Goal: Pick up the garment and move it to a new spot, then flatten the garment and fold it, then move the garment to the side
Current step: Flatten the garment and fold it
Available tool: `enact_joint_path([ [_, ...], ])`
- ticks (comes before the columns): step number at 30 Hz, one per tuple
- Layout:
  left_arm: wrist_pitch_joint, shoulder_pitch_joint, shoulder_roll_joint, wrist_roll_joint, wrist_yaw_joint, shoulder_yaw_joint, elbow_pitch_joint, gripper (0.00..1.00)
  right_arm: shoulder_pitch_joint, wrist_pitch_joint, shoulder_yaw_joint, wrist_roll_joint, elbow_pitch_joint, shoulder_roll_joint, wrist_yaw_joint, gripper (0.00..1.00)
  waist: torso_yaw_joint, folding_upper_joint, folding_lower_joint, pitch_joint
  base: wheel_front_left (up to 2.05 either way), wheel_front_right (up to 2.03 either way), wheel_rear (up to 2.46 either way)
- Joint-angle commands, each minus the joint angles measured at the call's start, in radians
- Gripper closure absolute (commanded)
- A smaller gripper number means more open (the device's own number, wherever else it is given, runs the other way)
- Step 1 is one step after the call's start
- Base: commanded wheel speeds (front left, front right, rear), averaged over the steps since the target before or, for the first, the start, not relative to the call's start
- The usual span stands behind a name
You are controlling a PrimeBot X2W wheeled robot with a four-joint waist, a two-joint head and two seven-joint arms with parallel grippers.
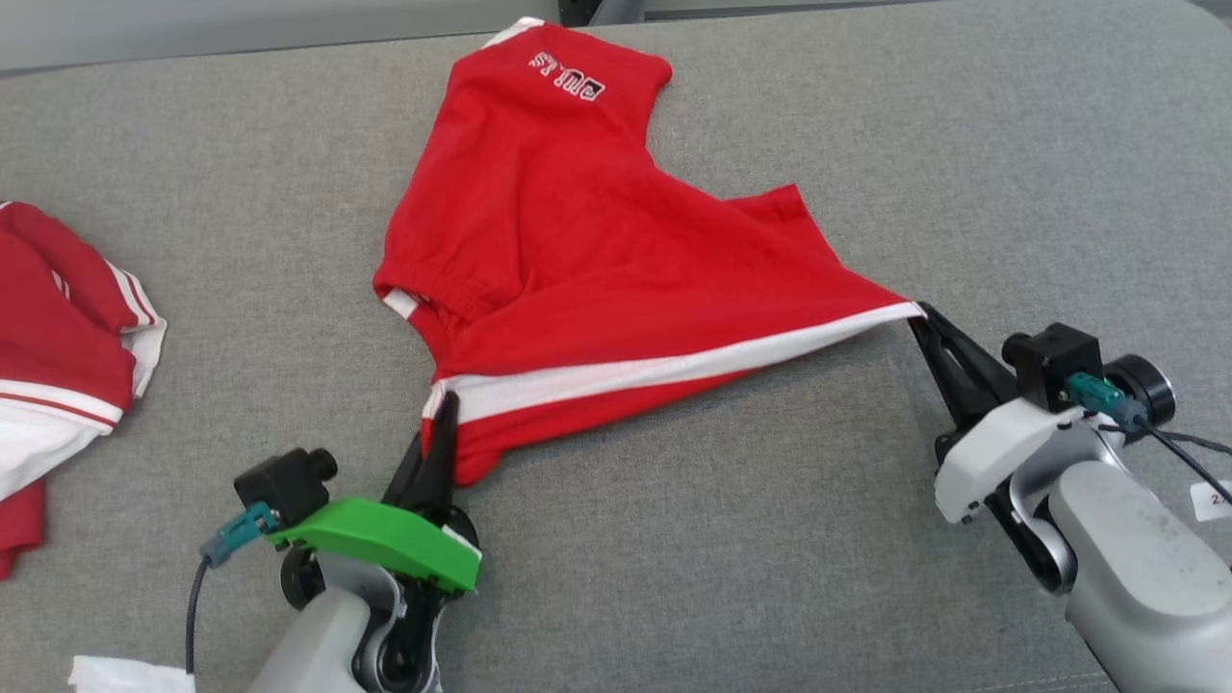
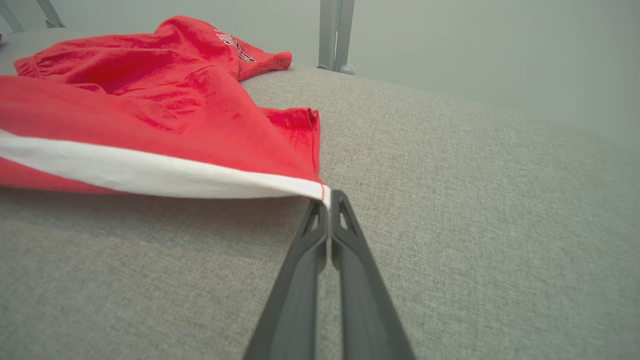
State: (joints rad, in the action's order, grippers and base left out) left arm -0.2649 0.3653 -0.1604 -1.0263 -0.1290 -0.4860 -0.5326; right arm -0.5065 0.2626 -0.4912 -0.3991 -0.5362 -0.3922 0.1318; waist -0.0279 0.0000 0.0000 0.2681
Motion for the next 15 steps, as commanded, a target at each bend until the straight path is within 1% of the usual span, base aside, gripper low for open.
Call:
enact_joint_path([
  [1, 0.002, -0.049, 0.006, 0.019, -0.003, 0.007, 0.001, 1.0, 0.037, 0.003, 0.018, -0.008, 0.006, 0.001, -0.002, 1.0, 0.006, 0.0, 0.0, -0.053, 0.0, 0.0, 0.0],
  [2, 0.001, -0.07, 0.011, 0.026, -0.003, 0.018, 0.004, 0.98, 0.061, 0.003, 0.028, -0.01, 0.009, 0.007, -0.002, 1.0, 0.008, 0.0, 0.0, -0.073, 0.0, 0.0, 0.0],
  [3, 0.001, -0.092, 0.016, 0.035, -0.003, 0.027, 0.006, 0.9, 0.086, 0.003, 0.033, -0.009, 0.015, 0.016, -0.002, 1.0, 0.009, 0.0, 0.0, -0.089, 0.0, 0.0, 0.0],
  [4, 0.001, -0.111, 0.021, 0.042, -0.002, 0.03, 0.008, 0.76, 0.109, 0.003, 0.037, -0.006, 0.016, 0.022, -0.002, 1.0, 0.01, 0.0, 0.0, -0.109, 0.0, 0.0, 0.0],
  [5, 0.001, -0.131, 0.025, 0.054, -0.002, 0.029, 0.011, 0.58, 0.132, 0.003, 0.04, -0.009, 0.018, 0.028, -0.002, 1.0, 0.01, 0.0, 0.0, -0.125, 0.0, 0.0, 0.0],
  [6, 0.001, -0.148, 0.025, 0.069, -0.001, 0.017, 0.015, 0.52, 0.153, 0.003, 0.044, -0.01, 0.019, 0.033, -0.002, 1.0, 0.011, 0.0, 0.0, -0.147, 0.0, 0.0, 0.0],
  [9, 0.001, -0.208, 0.026, 0.075, -0.001, 0.04, 0.031, 0.5, 0.216, 0.003, 0.052, -0.012, 0.024, 0.057, -0.002, 1.0, 0.007, 0.0, 0.0, -0.204, 0.0, 0.0, 0.0],
  [10, 0.001, -0.232, 0.025, 0.085, -0.001, 0.034, 0.034, 0.56, 0.238, 0.003, 0.054, -0.011, 0.025, 0.062, -0.002, 1.0, 0.004, 0.0, 0.0, -0.224, 0.0, 0.0, 0.0],
  [11, 0.001, -0.255, 0.022, 0.091, -0.001, 0.026, 0.036, 0.59, 0.26, 0.003, 0.055, -0.011, 0.024, 0.066, -0.002, 1.0, 0.002, 0.0, 0.0, -0.242, 0.0, 0.0, 0.0],
  [12, 0.001, -0.272, 0.019, 0.094, -0.001, 0.024, 0.04, 0.58, 0.279, 0.003, 0.054, -0.013, 0.025, 0.072, -0.002, 1.0, 0.0, 0.0, 0.0, -0.254, 0.0, 0.0, 0.0],
  [13, 0.001, -0.284, 0.017, 0.097, -0.001, 0.028, 0.046, 0.53, 0.292, 0.003, 0.057, -0.012, 0.028, 0.077, -0.002, 1.0, -0.002, 0.0, 0.0, -0.264, 0.0, 0.0, 0.0],
  [14, 0.001, -0.296, 0.015, 0.102, -0.001, 0.032, 0.052, 0.35, 0.305, 0.003, 0.063, -0.012, 0.031, 0.082, -0.002, 1.0, -0.004, 0.0, 0.0, -0.272, 0.0, 0.0, 0.0],
  [15, 0.001, -0.311, 0.016, 0.105, -0.001, 0.032, 0.057, 0.31, 0.32, 0.003, 0.073, -0.013, 0.033, 0.085, -0.002, 1.0, -0.005, 0.0, 0.0, -0.28, 0.0, 0.0, 0.0],
])
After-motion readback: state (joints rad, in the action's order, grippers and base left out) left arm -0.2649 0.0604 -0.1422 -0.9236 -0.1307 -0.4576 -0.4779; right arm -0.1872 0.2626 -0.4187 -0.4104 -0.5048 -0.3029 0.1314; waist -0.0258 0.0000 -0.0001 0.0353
